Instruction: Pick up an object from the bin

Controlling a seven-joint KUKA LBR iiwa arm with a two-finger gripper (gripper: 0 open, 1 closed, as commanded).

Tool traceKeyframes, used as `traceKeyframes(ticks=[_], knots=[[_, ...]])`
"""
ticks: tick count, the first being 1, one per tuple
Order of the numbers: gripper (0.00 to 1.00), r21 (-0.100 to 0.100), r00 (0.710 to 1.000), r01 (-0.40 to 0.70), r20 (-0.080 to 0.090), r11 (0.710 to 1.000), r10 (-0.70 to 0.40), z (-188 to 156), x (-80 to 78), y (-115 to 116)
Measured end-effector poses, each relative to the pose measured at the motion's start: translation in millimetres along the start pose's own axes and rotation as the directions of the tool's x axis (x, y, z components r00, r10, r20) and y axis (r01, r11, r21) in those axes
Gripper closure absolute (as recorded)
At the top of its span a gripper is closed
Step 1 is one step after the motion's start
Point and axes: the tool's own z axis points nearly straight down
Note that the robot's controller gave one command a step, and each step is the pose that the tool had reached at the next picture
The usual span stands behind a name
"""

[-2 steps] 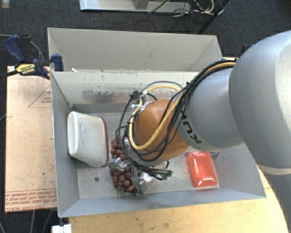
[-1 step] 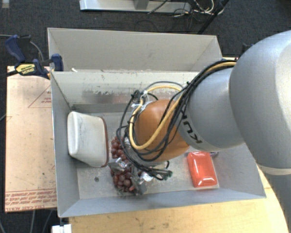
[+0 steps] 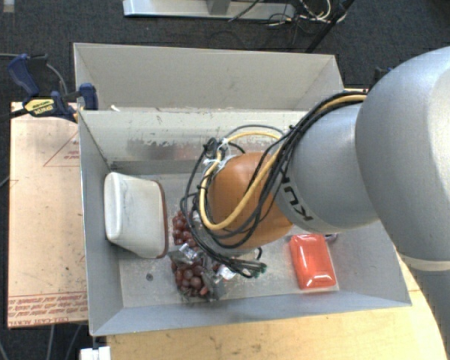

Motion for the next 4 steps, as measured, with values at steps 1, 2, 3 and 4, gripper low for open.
traceKeyframes(ticks=[1, 2, 3, 4], knots=[[1.00, 0.000, 1.000, 0.009, 0.001, 1.000, -0.009, -4.7, -0.1, 0.3], [1.00, 0.000, 1.000, 0.009, 0.000, 1.000, -0.009, -8.5, -0.3, 0.3], [1.00, -0.002, 1.000, 0.006, -0.003, 1.000, -0.006, -12.1, 0.6, 0.8], [1.00, -0.003, 1.000, 0.005, -0.004, 1.000, -0.005, -25.7, 1.0, 0.9]])
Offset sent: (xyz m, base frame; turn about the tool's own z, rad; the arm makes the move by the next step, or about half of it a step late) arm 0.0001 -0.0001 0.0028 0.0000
